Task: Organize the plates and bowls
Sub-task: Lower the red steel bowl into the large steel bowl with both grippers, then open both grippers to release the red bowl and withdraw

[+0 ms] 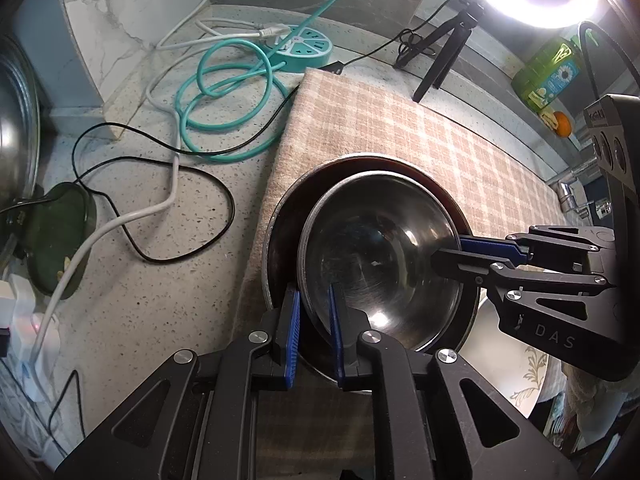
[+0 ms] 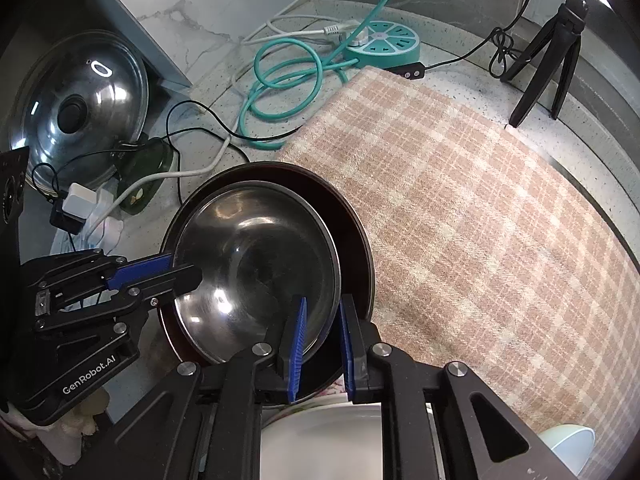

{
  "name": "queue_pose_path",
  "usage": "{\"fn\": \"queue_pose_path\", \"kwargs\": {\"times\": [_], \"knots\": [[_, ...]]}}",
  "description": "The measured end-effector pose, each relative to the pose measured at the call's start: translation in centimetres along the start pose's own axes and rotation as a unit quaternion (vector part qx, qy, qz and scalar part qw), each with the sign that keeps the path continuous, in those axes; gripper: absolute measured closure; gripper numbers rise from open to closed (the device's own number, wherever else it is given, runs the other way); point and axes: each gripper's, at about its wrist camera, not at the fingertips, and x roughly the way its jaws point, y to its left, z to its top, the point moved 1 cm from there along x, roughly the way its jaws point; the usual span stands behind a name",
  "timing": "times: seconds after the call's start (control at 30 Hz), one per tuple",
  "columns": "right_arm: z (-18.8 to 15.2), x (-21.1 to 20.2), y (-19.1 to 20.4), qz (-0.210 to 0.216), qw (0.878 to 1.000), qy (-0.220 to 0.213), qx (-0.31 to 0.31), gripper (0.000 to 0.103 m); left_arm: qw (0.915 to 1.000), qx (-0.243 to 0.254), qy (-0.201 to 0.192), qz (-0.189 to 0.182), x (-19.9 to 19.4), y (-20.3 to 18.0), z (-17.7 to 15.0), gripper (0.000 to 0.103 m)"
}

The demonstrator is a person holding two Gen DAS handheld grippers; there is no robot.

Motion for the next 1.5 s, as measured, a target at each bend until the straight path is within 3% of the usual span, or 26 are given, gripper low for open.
{"fn": "queue_pose_path", "kwargs": {"times": [0.4, 0.5, 0.77, 0.9, 1.23, 1.5], "knots": [[0.0, -0.1, 0.4, 0.003, 1.000, 0.001, -0.003, 0.081, 1.0000, -0.006, -0.002, 0.001, 0.0, 0.0, -0.2, 0.090], [0.1, -0.2, 0.2, 0.018, 1.000, 0.001, 0.009, 0.074, 1.0000, -0.007, -0.004, 0.000, -0.2, 0.0, -0.2, 0.090], [0.6, 0.0, -0.1, 0.034, 0.999, 0.011, 0.035, 0.070, 0.9999, -0.008, -0.007, -0.001, -0.4, 0.1, -0.1, 0.090], [1.0, 0.2, -0.7, 0.071, 0.994, 0.029, 0.071, 0.057, 0.9999, -0.011, -0.010, -0.004, -0.6, 0.2, -0.1, 0.090], [1.6, 0.2, -1.0, 0.081, 0.990, 0.055, 0.106, 0.057, 0.9995, -0.023, -0.019, -0.015, -1.3, 0.8, -0.2, 0.090], [1.6, -0.9, -1.9, 0.090, 0.988, 0.046, 0.117, 0.057, 0.9991, -0.028, -0.027, -0.017, -2.1, 1.1, -0.3, 0.090]]}}
